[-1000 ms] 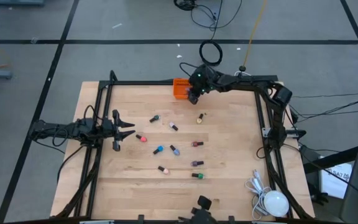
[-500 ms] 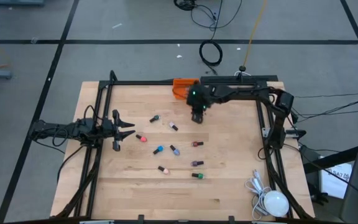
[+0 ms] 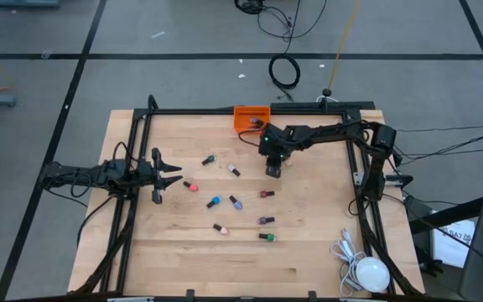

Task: Pick & Place Nail Polish
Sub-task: Put the yellow nail polish bottle into the basket

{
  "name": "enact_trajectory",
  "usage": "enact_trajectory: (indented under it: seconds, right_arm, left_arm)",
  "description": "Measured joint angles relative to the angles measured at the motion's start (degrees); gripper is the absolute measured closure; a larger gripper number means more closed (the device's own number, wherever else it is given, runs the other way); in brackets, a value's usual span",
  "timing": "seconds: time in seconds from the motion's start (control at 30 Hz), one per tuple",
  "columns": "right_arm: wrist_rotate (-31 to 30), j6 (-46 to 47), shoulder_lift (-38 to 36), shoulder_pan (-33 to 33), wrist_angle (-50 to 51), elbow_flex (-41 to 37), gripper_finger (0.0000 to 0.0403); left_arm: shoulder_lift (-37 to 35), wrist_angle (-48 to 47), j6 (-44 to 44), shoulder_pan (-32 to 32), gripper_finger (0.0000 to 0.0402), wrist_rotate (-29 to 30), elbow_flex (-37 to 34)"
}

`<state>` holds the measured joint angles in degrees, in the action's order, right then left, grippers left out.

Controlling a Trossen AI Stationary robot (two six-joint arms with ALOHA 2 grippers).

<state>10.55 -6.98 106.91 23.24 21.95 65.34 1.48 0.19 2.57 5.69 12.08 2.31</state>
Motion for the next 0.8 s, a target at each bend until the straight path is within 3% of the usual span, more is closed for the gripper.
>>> enact_trajectory:
  seconds: [0.33, 0.6, 0.8]
  right_arm:
    - [-0.3, 3.6, -3.5, -1.7, 2.4, -0.3, 0.0298]
    - [-11.8, 4.7, -13.4, -1.9, 10.3, -0.5, 0.0298]
    - [-11.9, 0.1, -18.9, -0.9, 7.3, -7.6, 0.0298]
  left_arm:
    - [0.0, 0.0, 0.0, 0.0, 0.0277, 0.0, 0.0]
    - [0.0, 0.0, 0.0, 0.0, 0.0277, 0.0, 0.0]
    - [0.0, 0.0, 0.0, 0.0, 0.0277, 0.0, 0.0]
